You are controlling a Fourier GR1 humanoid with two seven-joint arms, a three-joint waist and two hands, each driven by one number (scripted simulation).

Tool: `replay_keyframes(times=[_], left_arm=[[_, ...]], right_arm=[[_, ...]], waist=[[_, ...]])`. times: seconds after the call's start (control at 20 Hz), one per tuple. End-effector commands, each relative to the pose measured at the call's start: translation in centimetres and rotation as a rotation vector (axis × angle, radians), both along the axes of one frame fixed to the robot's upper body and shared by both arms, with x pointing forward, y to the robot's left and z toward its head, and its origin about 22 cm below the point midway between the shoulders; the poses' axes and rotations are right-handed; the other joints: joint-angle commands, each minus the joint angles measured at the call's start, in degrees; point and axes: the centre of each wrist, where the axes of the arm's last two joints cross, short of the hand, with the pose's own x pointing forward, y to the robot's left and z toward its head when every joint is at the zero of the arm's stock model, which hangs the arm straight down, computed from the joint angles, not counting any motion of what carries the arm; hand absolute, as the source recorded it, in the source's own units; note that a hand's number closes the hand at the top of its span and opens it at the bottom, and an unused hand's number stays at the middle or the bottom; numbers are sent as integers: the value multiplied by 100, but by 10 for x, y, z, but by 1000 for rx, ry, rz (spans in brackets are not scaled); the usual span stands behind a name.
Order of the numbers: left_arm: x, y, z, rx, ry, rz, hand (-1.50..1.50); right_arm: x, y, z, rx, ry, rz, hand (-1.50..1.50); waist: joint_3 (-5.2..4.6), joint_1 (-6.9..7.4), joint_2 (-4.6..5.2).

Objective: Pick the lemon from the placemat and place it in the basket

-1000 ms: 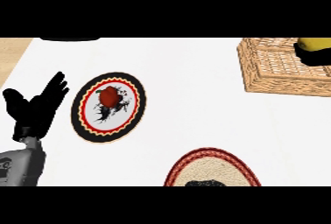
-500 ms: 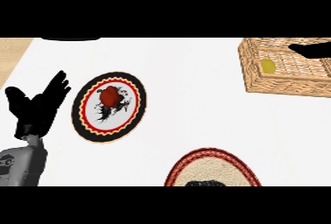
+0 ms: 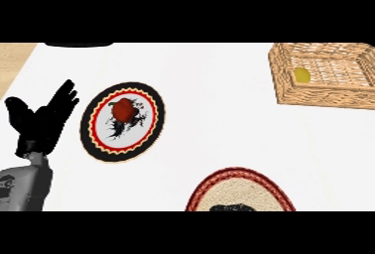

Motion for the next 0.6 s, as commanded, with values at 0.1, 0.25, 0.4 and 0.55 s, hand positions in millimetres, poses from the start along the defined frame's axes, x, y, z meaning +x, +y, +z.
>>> replay_keyframes(times=[0.1,0.25,0.4,0.55], left_arm=[[-6,6,0,-2,-17,6,0],[-5,-6,3,-22,-2,19,0],[-3,-4,3,-9,-10,5,0],[0,-8,7,-13,-22,-15,0]], right_arm=[[-29,-62,16,235,-58,-69,-150],[-83,-125,5,230,-42,-58,-150],[-106,-152,20,236,26,-13,-150],[-129,-173,17,177,91,11,-150]], waist=[[1,7,1],[13,-59,11],[8,-26,22],[14,41,49]])
